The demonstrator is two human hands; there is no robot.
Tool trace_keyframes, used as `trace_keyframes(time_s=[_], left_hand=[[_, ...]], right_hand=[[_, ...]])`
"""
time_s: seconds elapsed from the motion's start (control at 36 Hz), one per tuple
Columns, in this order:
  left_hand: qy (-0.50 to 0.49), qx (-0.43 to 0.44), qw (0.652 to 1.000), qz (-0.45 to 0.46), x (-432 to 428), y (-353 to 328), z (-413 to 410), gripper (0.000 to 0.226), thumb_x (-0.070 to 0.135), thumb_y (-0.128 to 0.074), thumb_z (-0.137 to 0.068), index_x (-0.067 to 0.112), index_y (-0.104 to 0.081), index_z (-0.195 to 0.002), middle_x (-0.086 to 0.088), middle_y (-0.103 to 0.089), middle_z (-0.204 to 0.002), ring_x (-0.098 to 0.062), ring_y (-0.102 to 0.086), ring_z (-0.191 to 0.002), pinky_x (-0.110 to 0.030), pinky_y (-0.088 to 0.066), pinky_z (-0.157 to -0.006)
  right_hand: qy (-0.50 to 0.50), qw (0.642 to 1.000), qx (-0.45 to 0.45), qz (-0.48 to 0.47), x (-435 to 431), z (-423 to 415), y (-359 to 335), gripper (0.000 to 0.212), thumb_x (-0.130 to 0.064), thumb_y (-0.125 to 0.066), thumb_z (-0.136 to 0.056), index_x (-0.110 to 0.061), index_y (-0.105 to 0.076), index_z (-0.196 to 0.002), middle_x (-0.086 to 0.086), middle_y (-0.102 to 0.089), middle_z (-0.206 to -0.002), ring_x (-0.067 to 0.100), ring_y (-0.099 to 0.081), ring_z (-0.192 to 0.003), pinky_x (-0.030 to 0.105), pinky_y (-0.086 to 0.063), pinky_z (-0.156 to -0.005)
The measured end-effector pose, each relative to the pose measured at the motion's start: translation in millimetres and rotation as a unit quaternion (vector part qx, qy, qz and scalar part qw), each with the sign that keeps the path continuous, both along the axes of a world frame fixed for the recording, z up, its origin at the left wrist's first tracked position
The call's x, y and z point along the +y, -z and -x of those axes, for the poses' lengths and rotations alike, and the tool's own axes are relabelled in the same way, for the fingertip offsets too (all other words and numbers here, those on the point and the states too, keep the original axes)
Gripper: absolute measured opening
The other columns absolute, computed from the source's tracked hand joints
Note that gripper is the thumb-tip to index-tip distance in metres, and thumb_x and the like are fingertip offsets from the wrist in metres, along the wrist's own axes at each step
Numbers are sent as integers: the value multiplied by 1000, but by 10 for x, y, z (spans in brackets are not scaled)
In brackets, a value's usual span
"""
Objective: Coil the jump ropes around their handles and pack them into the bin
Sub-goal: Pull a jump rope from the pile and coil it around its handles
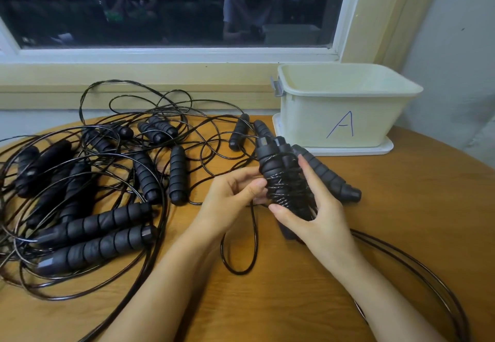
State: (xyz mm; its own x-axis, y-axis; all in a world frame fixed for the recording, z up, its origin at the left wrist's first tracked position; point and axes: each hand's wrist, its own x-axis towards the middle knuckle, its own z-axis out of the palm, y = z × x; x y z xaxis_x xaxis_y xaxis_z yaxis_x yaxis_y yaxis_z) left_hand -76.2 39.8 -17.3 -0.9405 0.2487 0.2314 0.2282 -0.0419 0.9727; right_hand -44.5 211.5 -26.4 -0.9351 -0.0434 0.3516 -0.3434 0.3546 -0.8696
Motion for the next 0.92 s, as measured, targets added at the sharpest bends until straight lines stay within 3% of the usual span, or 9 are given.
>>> trace_keyframes(time_s=[0.11,0.22,0.28,0.42,0.53,0.61,0.69,0.83,0.92], left_hand=[[-13,9,1000,-9,10,-12,-5,27,14,-57,-87,11,-66,-113,0,-76,-102,-12,-72,-90,-20,-56,-76],[-26,38,999,9,49,-7,-29,25,20,-61,-84,19,-68,-108,5,-76,-100,-10,-72,-87,-20,-56,-76],[-23,57,998,28,64,-5,-36,26,21,-63,-83,20,-68,-109,5,-75,-104,-10,-72,-90,-20,-56,-77],[9,75,995,60,36,2,-23,39,17,-64,-86,12,-63,-125,8,-71,-118,-10,-66,-112,-21,-53,-90],[24,77,992,95,-10,7,2,45,10,-60,-91,4,-55,-135,-2,-68,-126,-18,-68,-108,-29,-56,-89],[16,84,991,107,-25,-25,6,43,15,-60,-92,11,-57,-134,6,-68,-126,-22,-70,-99,-29,-57,-83],[-23,79,993,87,-26,-50,4,37,11,-63,-87,24,-61,-122,18,-72,-110,-7,-70,-97,-21,-56,-77],[-74,44,996,18,-47,-14,41,44,22,-72,-72,26,-61,-115,-1,-74,-104,-19,-70,-85,-30,-59,-78],[-61,30,998,7,-49,-28,37,50,22,-70,-72,29,-57,-120,5,-71,-109,-8,-69,-95,-27,-57,-83]], right_hand=[[3,999,6,-47,-7,-5,11,91,-50,-71,-78,-49,-15,-149,-17,-42,-148,-3,-37,-137,27,-39,-112],[42,985,5,-169,-4,-19,13,115,-55,-81,-66,-47,-4,-151,-16,-38,-144,5,-34,-134,23,-34,-99],[82,973,22,-214,-11,-4,24,117,-57,-82,-63,-35,-13,-156,-9,-34,-151,10,-32,-137,25,-34,-99],[137,959,62,-241,17,27,54,103,-46,-83,-69,-19,-32,-153,-2,-46,-143,19,-49,-127,30,-46,-93],[144,964,92,-205,29,34,50,98,-40,-84,-70,-15,-36,-152,2,-54,-139,21,-54,-126,30,-47,-94],[138,969,114,-173,27,27,52,95,-34,-86,-70,-17,-38,-151,-2,-57,-137,19,-55,-125,33,-49,-97],[110,983,101,-104,22,25,51,93,-25,-87,-71,-25,-38,-150,-17,-53,-132,7,-53,-126,19,-42,-101],[32,997,75,-11,-8,-4,39,83,-17,-84,-76,-28,-43,-147,-24,-53,-135,-8,-48,-127,9,-38,-101],[-23,998,40,39,-15,-35,4,79,-19,-80,-80,-25,-42,-148,-28,-57,-130,-9,-50,-124,6,-39,-96]])
